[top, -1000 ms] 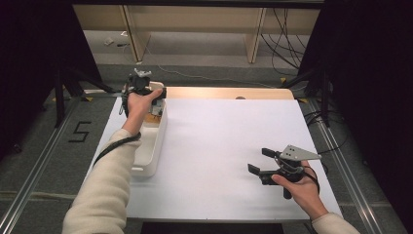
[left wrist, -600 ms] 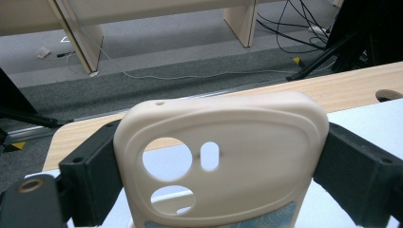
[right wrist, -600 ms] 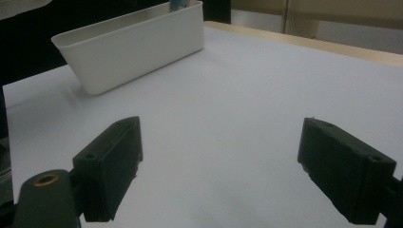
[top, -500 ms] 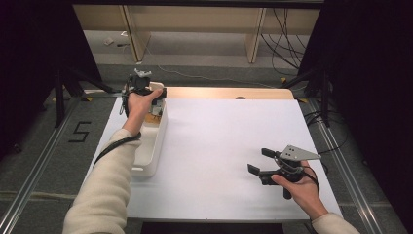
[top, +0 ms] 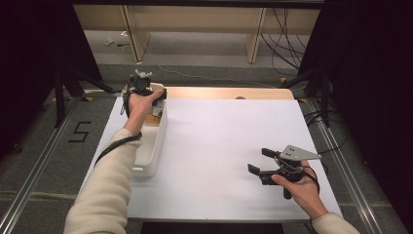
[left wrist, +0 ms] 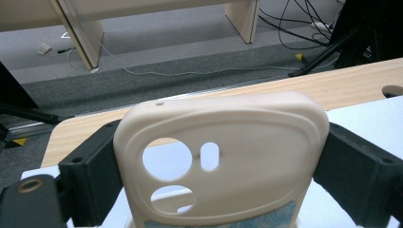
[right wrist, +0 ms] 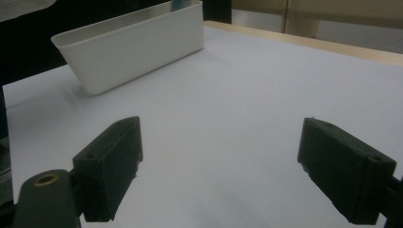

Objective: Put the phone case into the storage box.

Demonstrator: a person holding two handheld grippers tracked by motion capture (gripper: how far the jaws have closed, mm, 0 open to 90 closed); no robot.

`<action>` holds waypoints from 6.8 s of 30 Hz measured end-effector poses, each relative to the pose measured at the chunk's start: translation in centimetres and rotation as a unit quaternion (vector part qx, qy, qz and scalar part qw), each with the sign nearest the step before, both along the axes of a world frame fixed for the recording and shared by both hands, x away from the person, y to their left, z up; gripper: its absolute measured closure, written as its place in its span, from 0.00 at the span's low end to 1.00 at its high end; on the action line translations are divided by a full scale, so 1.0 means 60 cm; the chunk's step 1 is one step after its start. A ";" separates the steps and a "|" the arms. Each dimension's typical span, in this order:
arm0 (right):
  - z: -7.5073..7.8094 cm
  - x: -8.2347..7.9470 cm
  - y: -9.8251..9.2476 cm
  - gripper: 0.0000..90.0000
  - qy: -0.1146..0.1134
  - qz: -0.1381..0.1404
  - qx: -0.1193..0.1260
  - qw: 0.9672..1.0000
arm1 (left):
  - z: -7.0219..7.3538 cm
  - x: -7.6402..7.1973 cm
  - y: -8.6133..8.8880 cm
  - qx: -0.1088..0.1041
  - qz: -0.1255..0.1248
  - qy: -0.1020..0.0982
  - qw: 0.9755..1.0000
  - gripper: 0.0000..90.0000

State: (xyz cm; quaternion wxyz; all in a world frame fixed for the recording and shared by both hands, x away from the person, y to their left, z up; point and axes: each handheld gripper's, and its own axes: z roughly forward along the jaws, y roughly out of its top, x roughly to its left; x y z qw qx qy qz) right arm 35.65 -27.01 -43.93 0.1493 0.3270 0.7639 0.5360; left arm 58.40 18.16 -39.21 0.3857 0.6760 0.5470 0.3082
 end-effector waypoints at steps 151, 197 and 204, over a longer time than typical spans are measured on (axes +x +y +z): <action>0.000 0.003 -0.002 0.18 -0.001 -0.009 -0.002 1.000 | 0.061 -0.100 -0.004 -0.031 -0.091 -0.051 0.994 0.01; 0.002 0.003 -0.003 0.18 -0.002 -0.011 -0.002 1.000 | 0.041 -0.226 0.003 -0.051 -0.153 -0.075 0.984 0.01; 0.002 0.003 -0.003 0.18 -0.002 -0.012 -0.001 1.000 | 0.035 -0.244 0.006 -0.055 -0.157 -0.080 0.983 0.02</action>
